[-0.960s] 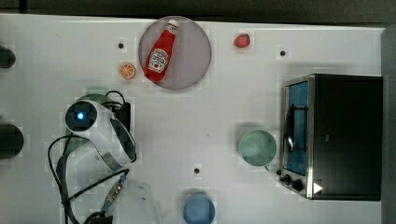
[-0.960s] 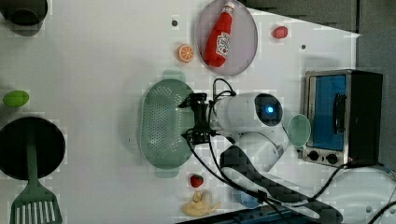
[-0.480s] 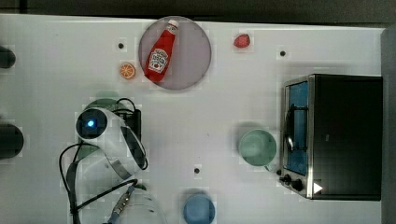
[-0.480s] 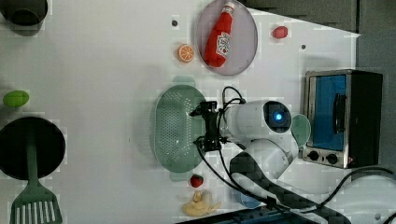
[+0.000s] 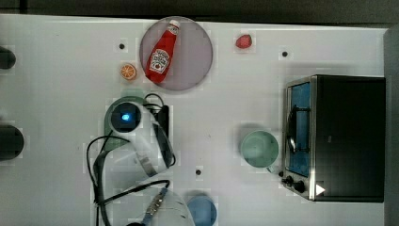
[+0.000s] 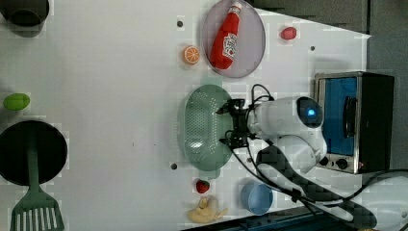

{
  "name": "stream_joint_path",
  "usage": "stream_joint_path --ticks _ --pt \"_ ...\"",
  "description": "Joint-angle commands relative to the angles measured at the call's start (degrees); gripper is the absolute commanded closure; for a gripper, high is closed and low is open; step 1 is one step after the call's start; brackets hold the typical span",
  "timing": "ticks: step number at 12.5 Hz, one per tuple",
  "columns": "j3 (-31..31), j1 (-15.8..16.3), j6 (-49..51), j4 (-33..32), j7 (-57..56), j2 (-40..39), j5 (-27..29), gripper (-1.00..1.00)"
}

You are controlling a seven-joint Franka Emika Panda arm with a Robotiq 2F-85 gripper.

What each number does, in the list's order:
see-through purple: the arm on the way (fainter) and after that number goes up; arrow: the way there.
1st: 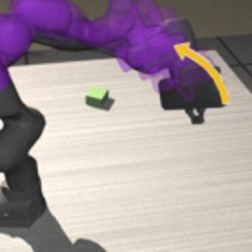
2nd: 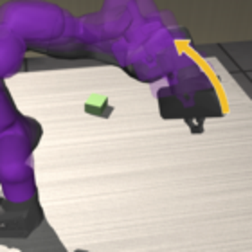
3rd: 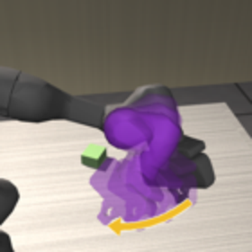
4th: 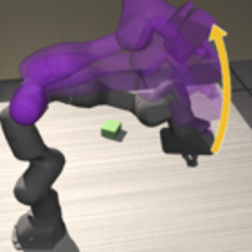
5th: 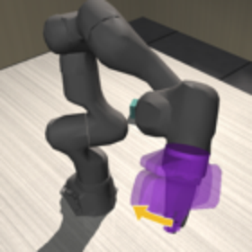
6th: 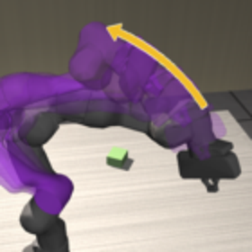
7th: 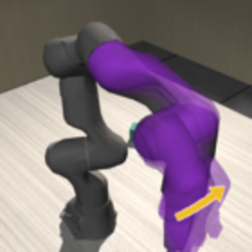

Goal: Drag strainer left to right.

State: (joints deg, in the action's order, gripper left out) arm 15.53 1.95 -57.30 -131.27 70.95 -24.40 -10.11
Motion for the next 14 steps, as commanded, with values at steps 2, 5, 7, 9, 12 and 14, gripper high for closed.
stream_joint_path --ticks 2,5,7,9,12,14 --pt "-2.59 -3.87 0.53 -0.98 -10.07 2.03 -0.50 -1.00" --pt "-4.98 -4.30 0.48 -1.83 -11.37 2.87 -0.50 -1.00" --pt "-6.58 -4.35 0.00 -2.28 -13.14 2.97 -0.50 -1.00" --pt "-8.31 -4.45 -0.42 -2.59 -16.62 2.97 -0.51 -1.00" --pt "-11.37 -4.83 -1.25 -2.66 -20.14 3.00 -0.51 -1.00" --pt "-13.49 -4.95 -1.61 -2.72 -22.19 2.99 -0.51 -1.00"
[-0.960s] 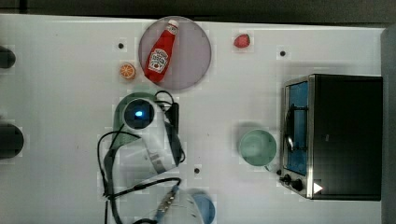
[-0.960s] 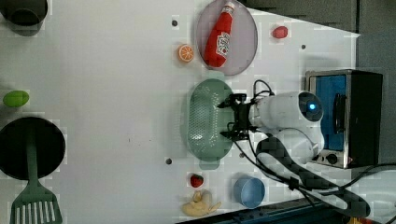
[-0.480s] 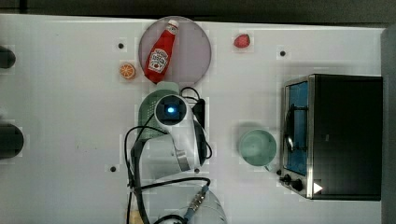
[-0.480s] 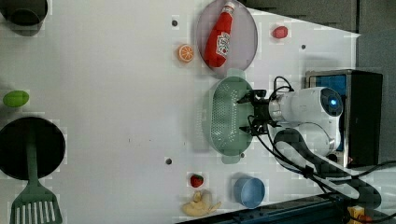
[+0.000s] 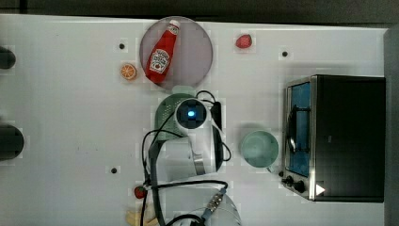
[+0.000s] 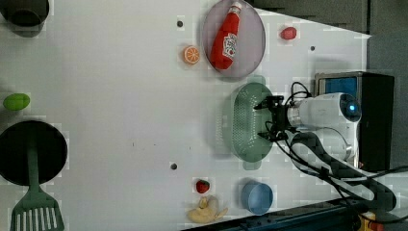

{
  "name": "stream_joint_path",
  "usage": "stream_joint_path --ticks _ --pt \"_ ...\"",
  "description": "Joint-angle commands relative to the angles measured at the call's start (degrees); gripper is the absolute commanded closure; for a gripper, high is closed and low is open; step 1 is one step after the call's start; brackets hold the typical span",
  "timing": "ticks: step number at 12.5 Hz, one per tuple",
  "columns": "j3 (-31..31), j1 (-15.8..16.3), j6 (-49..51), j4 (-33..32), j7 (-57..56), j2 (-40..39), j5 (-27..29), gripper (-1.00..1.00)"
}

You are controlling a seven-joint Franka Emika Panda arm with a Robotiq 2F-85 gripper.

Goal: Drag strainer left to right.

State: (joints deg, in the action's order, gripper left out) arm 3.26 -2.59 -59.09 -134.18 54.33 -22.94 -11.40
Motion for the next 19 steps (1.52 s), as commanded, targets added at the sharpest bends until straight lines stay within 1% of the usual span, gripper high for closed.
stream_joint_path --ticks 1,7,10,13,14,16,18,19 --pt "-2.28 -0.43 -0.12 0.21 -6.25 1.54 0.78 -1.00" --pt "-7.68 -0.49 -0.61 0.17 -11.03 1.54 0.78 -1.00" --pt "-9.98 -0.51 -0.62 0.19 -11.35 1.54 0.79 -1.00" --pt "-9.77 -0.46 -0.86 0.29 -11.97 2.98 0.86 -1.00" --pt "-8.91 -0.40 -0.08 -0.04 -15.20 5.17 0.86 -1.00" --pt "-7.84 -0.38 3.30 -0.25 -25.90 11.62 0.92 -1.00" --pt "-7.33 -0.37 10.27 1.10 -36.42 18.88 1.03 -1.00" --pt "-6.89 -0.35 15.57 2.48 -39.07 22.34 1.46 -1.00"
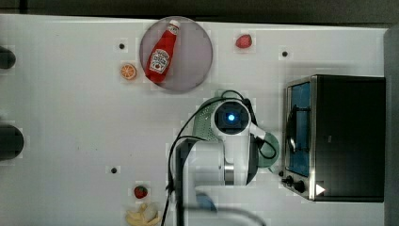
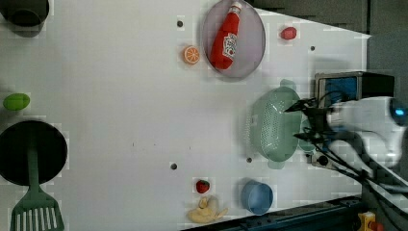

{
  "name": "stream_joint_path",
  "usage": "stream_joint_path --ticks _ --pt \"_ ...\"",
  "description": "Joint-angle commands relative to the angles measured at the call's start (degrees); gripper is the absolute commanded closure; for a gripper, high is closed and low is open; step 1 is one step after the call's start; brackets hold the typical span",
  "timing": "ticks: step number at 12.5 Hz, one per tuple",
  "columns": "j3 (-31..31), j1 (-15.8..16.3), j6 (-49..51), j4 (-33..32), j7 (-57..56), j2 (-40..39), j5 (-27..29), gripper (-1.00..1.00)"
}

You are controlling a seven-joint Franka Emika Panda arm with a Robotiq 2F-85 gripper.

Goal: Drag strainer left to right.

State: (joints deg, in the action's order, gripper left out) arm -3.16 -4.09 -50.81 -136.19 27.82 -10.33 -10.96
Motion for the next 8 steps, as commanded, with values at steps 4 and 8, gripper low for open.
stream_joint_path --ticks 4,8 --pt "2.73 1.48 28.48 13.37 -14.84 20.83 7.87 -1.00" --pt "2.65 1.45 43.86 22.53 -26.79 25.46 9.52 -1.00"
